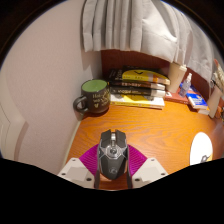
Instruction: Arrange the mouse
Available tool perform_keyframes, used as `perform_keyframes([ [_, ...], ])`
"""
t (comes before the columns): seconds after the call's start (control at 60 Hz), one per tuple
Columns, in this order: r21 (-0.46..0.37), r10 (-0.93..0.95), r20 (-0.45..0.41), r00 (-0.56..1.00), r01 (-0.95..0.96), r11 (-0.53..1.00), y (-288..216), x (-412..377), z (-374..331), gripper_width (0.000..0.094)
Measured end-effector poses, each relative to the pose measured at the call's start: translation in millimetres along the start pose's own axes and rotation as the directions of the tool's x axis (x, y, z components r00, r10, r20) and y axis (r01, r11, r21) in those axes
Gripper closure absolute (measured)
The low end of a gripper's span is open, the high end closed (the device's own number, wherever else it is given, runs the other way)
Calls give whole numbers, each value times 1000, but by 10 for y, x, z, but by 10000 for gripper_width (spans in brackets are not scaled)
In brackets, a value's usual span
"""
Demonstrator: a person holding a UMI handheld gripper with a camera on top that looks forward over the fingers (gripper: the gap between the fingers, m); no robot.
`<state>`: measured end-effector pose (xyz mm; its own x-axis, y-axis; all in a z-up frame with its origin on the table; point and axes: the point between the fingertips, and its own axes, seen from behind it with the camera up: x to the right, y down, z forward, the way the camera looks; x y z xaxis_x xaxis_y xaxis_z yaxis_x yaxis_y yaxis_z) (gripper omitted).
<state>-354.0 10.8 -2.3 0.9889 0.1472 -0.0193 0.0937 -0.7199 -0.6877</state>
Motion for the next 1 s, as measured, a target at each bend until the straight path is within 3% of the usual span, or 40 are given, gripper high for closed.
perform_keyframes([
  [0.2,158,-12,4,1000,11,987,-945,396,-750,558],
  [0.367,329,-9,-55,998,27,944,-1784,1235,-1721,558],
  [0.567,393,19,-138,990,37,919,-1847,2534,-2308,560],
  [0.683,322,60,-161,985,-5,947,-1357,3246,-2086,561],
  [0.767,227,80,-168,982,-41,973,-865,3610,-1748,563],
  [1.0,31,122,-119,985,-119,992,305,3796,-939,562],
])
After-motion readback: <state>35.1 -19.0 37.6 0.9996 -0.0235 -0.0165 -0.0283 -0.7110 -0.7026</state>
